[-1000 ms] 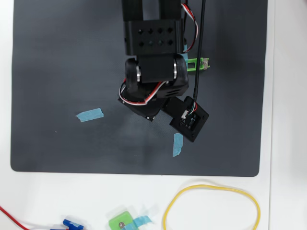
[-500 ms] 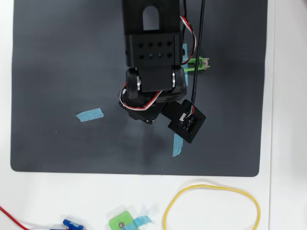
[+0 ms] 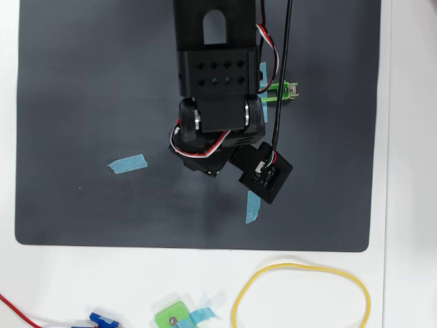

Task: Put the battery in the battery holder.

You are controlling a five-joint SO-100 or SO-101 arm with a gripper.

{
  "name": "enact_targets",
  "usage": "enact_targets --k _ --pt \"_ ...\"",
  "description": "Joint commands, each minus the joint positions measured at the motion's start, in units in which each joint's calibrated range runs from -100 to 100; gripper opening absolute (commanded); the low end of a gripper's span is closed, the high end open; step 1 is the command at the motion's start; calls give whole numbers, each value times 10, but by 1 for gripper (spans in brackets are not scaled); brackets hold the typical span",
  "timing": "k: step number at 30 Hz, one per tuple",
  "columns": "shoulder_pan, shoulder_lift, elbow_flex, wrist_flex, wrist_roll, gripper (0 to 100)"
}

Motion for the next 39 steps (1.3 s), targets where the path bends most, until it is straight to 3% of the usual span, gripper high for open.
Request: enact_targets --k 1,39 --pt "2 -1 -28 -7 -3 13" --pt "15 113 -90 0 -4 13"
